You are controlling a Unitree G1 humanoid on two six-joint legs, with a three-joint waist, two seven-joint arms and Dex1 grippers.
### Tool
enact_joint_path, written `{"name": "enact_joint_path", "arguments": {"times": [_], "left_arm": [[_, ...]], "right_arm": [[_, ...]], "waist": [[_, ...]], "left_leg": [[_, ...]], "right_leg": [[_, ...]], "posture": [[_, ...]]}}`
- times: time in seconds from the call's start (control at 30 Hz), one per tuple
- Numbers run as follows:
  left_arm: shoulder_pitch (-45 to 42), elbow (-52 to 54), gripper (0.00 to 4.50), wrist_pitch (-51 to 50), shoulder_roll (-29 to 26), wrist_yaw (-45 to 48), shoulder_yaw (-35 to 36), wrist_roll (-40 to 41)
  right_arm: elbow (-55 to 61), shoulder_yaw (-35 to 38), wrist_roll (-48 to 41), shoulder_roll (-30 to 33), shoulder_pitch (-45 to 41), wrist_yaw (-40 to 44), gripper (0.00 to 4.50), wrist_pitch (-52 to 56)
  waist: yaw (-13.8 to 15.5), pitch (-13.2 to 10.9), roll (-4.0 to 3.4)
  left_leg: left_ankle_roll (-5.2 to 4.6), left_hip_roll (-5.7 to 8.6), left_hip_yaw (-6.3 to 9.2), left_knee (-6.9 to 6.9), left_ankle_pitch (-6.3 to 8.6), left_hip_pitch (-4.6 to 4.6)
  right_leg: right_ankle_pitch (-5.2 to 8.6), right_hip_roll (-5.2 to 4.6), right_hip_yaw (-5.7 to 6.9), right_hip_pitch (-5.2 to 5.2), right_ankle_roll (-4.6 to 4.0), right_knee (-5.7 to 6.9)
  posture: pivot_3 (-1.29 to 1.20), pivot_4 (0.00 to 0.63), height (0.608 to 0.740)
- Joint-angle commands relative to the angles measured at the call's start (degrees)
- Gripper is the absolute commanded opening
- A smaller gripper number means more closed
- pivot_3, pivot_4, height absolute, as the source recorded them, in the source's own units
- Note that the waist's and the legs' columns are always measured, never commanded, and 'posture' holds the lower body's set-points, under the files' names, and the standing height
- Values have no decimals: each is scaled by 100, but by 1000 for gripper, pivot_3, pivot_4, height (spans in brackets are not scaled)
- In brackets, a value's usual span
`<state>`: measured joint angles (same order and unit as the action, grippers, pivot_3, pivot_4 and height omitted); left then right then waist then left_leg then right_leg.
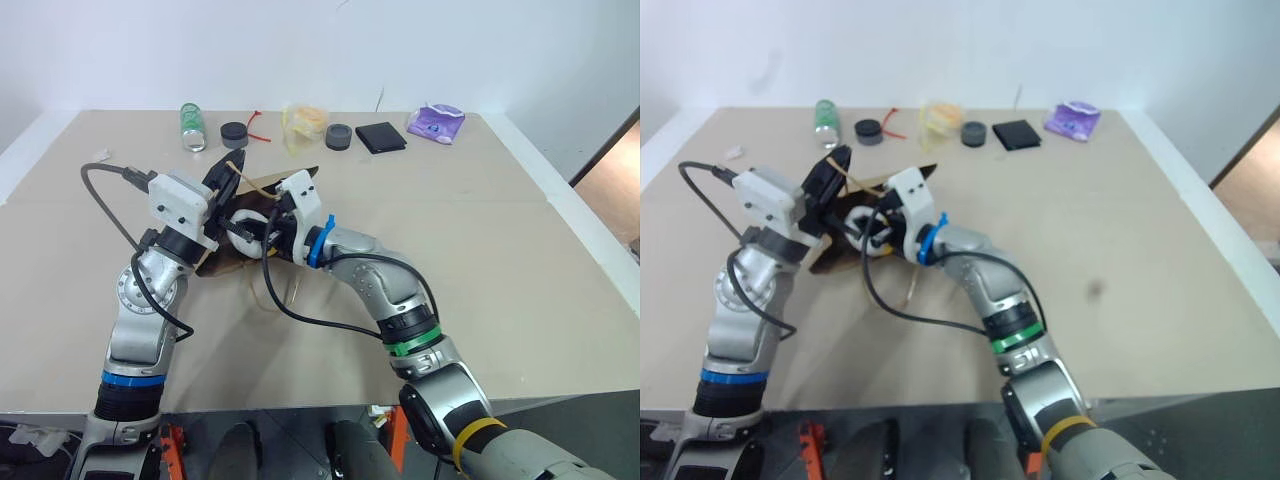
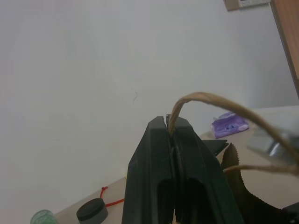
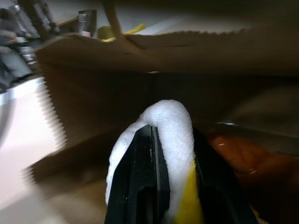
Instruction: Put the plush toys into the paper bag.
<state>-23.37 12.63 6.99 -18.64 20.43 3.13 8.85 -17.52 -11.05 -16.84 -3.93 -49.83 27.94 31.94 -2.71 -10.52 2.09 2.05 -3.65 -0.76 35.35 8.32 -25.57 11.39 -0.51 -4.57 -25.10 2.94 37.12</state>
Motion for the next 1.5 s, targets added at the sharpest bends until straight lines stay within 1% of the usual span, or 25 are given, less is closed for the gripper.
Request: {"name": "enact_joint_path", "arguments": {"times": [0.03,0.1,0.17,0.2,0.27,0.33,0.43,0.53,0.6,0.63,0.7,0.77,0.83,0.93,0.97,1.03,1.1,1.17,1.37,1.47,1.5], "left_arm": [[-45,255,0,35,-8,-74,72,-48],[-55,246,0,38,-5,-77,70,-51],[-68,238,0,38,-4,-82,72,-52],[-72,238,0,37,-4,-83,74,-52],[-80,234,0,33,-7,-84,82,-46],[-102,212,0,26,-10,-87,96,-34],[-121,151,0,28,-1,-92,112,-20],[-139,112,0,25,5,-90,120,-5],[-157,86,0,26,4,-83,128,8],[-165,78,0,23,2,-80,133,16],[-177,62,0,18,-5,-74,144,34],[-191,33,0,13,-10,-68,157,48],[-211,-9,0,-19,1,-80,188,66],[-251,-52,0,-85,21,-105,236,102],[-257,-54,0,-95,20,-103,244,105],[-258,-45,0,-115,17,-98,255,115],[-260,-34,0,-138,17,-93,264,122],[-257,-26,0,-152,12,-87,270,132],[-292,-31,0,-211,-2,-84,285,141],[-291,-34,0,-236,-1,-86,293,145],[-292,-38,0,-242,-1,-87,296,147]], "right_arm": [[-78,150,102,-191,-187,-89,1197,-619],[110,177,-15,-201,-107,119,2003,-689],[635,171,-179,-26,93,397,2965,-555],[841,160,-225,69,179,502,3324,-503],[1170,164,-300,262,325,637,4460,-377],[1594,230,-467,556,503,849,4487,-191],[2191,323,-685,1189,812,1248,4487,-8],[2550,450,-783,1697,1093,1557,4487,-121],[2763,405,-632,2137,1375,1934,4487,-565],[2817,284,-358,2423,1548,2127,4487,-997],[2752,-46,356,2951,1873,2401,4487,-2073],[2569,-282,963,3248,2082,2433,4487,-3167],[2221,-490,1720,3403,2183,2169,4487,-4551],[1461,-710,3187,3569,2130,1188,4487,-6624],[1226,-750,3692,3591,2071,748,4487,-7151],[869,-788,4324,3516,1922,81,4487,-7855],[591,-814,4744,3386,1774,-432,4487,-8173],[361,-883,5054,3296,1648,-771,4487,-8370],[-68,-946,5525,3049,1362,-1536,4487,-8630],[-165,-966,5530,2980,1288,-1716,3748,-8739],[-183,-967,5513,2974,1285,-1748,3329,-8764]], "waist": [[0,0,0],[-2,0,0],[2,0,0],[8,0,0],[8,1,1],[13,1,2],[9,1,2],[8,1,2],[7,1,2],[7,1,2],[14,1,2],[12,1,3],[-28,1,3],[-21,1,3],[-10,1,3],[-4,0,4],[-11,0,4],[-10,0,4],[-3,1,6],[-3,1,6],[-3,1,6]], "left_leg": [[0,-1,1,0,0,0],[0,-2,1,0,0,0],[0,-2,1,0,0,0],[0,-2,1,-1,0,-2],[1,-2,2,-1,1,-4],[1,-1,2,-1,1,-4],[1,-1,1,0,1,-4],[1,-1,2,0,1,-2],[1,-1,2,0,1,0],[1,-1,1,0,1,0],[2,-1,1,-1,1,0],[2,1,-3,-1,1,1],[2,-1,-9,-1,1,7],[3,0,-6,-3,1,22],[4,0,-7,-2,0,27],[8,3,-10,1,-2,26],[8,4,-19,2,-2,27],[9,4,-21,2,-3,28],[8,5,-19,1,-3,29],[8,4,-19,1,-3,32],[8,4,-19,1,-3,33]], "right_leg": [[0,1,0,0,-1,0],[-1,2,1,0,-1,0],[0,2,0,0,-1,0],[1,2,0,0,-1,0],[4,1,0,0,1,-1],[4,1,0,1,1,-1],[4,1,0,0,1,-1],[3,1,1,0,-1,0],[2,1,0,1,-2,0],[2,1,0,0,-2,-1],[5,1,0,1,-3,-1],[8,-1,-2,0,-1,-3],[6,0,-7,-3,-2,-4],[2,6,-10,4,-2,-2],[1,6,-10,7,-1,-3],[1,4,-17,8,-1,-3],[0,3,-26,7,1,-3],[-2,3,-30,7,3,-3],[-2,3,-31,15,3,-3],[-2,3,-31,14,3,-3],[-2,3,-31,15,3,-3]], "posture": [[0,150,740],[0,150,740],[0,150,740],[0,150,740],[0,150,740],[0,150,740],[0,150,740],[0,150,740],[0,150,740],[0,150,740],[0,150,740],[0,150,740],[0,150,740],[0,150,740],[0,150,740],[0,150,740],[0,150,740],[0,150,740],[0,150,740],[0,150,740],[0,150,740]]}}
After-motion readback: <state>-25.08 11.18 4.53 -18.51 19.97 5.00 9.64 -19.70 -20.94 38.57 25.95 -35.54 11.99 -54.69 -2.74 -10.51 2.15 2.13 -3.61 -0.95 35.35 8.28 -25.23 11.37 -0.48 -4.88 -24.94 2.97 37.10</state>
